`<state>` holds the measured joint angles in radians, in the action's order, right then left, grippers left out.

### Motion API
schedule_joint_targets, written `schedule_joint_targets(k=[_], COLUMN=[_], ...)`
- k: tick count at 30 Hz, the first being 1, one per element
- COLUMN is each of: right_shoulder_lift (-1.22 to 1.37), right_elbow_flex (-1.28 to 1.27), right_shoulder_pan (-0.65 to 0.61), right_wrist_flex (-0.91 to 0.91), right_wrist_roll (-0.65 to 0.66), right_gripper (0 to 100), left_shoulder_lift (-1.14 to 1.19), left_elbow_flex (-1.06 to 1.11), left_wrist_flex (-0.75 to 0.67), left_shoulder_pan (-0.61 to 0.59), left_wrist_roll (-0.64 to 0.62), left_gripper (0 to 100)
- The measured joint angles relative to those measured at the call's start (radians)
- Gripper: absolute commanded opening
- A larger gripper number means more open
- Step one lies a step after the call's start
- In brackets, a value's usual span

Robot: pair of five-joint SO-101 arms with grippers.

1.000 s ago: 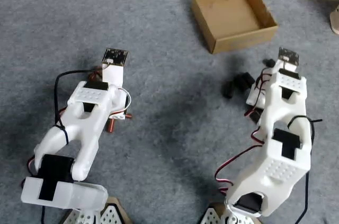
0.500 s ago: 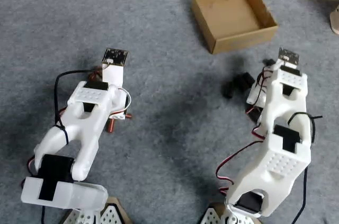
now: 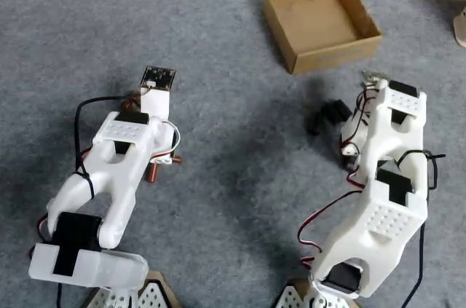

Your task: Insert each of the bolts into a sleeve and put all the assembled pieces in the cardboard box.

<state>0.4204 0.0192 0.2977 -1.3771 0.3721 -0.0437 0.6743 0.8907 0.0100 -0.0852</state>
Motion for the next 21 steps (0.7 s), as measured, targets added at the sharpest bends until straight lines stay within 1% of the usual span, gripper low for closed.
schedule_joint_targets(k=[5, 14, 15, 17, 19, 21], right_shoulder_lift=[0.0, -0.002, -0.002, -0.002, -0.002, -0.002], right_elbow_flex=[0.0, -0.021, -0.021, -0.021, -0.021, -0.021], right_shoulder_pan=[0.005, 0.005, 0.005, 0.005, 0.006, 0.009], right_wrist_flex=[0.0, 0.0, 0.0, 0.0, 0.0, 0.003], right_wrist_roll=[0.095, 0.11, 0.095, 0.023, -0.077, -0.186], right_gripper=[17.7, 17.3, 16.9, 14.2, 11.5, 10.9], left_shoulder_lift=[0.0, 0.0, 0.0, 0.0, 0.0, 0.0], left_elbow_flex=[0.0, 0.0, 0.0, 0.0, 0.0, 0.0], left_wrist_flex=[0.0, 0.0, 0.0, 0.0, 0.0, 0.0], left_shoulder_pan=[0.0, 0.0, 0.0, 0.0, 0.0, 0.0], left_wrist_roll=[0.0, 0.0, 0.0, 0.0, 0.0, 0.0], left_gripper=[1, 1, 1, 1, 1, 1])
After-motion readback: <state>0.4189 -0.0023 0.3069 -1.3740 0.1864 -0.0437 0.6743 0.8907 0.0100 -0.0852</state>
